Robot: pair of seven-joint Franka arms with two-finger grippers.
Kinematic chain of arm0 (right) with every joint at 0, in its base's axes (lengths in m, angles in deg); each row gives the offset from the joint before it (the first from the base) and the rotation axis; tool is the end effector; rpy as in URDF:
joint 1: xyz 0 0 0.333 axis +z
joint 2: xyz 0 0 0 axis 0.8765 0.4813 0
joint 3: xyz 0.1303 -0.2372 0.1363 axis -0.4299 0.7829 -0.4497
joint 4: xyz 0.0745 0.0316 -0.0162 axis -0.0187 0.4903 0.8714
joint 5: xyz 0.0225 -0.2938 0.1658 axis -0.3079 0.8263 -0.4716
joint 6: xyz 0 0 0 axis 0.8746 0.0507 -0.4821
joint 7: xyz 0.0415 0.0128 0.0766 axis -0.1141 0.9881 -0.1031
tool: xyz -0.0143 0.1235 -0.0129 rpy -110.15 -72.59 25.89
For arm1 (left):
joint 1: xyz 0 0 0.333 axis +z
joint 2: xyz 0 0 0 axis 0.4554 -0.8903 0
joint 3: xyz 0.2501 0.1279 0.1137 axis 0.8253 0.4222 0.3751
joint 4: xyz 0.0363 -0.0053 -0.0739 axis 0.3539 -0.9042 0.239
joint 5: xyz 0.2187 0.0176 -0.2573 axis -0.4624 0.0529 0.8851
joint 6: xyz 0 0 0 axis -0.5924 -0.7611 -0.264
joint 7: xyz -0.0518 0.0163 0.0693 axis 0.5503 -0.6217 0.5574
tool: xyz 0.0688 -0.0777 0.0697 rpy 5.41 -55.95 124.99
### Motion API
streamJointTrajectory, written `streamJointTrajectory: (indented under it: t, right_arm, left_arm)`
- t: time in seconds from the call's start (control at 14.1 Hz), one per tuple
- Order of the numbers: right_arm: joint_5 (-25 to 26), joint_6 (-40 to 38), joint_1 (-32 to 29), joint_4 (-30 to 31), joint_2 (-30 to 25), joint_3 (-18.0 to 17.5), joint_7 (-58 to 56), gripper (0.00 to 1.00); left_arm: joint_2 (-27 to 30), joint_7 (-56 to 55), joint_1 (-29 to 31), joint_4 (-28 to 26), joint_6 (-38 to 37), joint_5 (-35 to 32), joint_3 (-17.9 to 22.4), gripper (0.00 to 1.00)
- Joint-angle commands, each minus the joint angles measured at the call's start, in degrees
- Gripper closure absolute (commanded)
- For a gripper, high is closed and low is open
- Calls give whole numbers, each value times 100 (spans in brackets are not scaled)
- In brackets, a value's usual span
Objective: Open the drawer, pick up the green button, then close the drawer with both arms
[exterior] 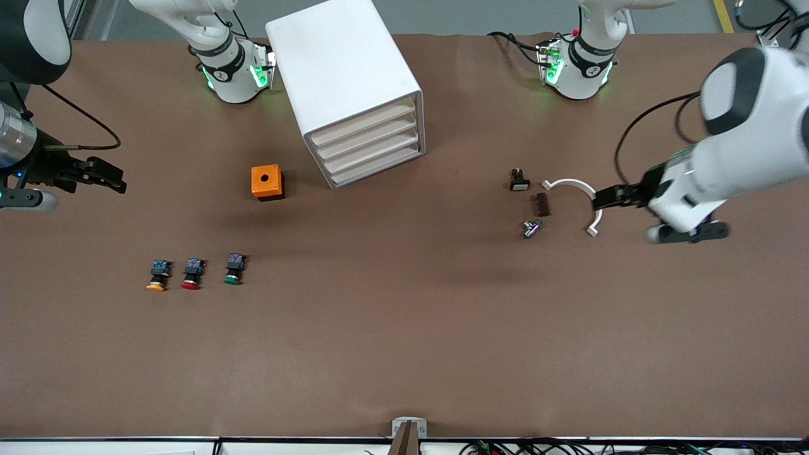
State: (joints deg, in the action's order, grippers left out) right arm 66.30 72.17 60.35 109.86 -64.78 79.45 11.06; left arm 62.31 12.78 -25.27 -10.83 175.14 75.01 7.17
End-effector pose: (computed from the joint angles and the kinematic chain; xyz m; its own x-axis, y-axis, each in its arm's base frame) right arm 0.4930 -0.0273 0.5283 0.9985 -0.0242 -0.0499 -0.0238 -0.9997 0.0080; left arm 0.5159 -0.0702 0.4880 0.9832 0.0783 -0.1649 0.1032 -0.9835 0.1487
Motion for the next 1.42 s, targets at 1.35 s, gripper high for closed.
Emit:
streamJointTrajectory:
  t: [1.35]
  right_arm:
    - [-16,-1333,-316,-1172,-7,-64,13,0]
  left_arm:
    - [653,423,-437,416,256,-613,1006,0]
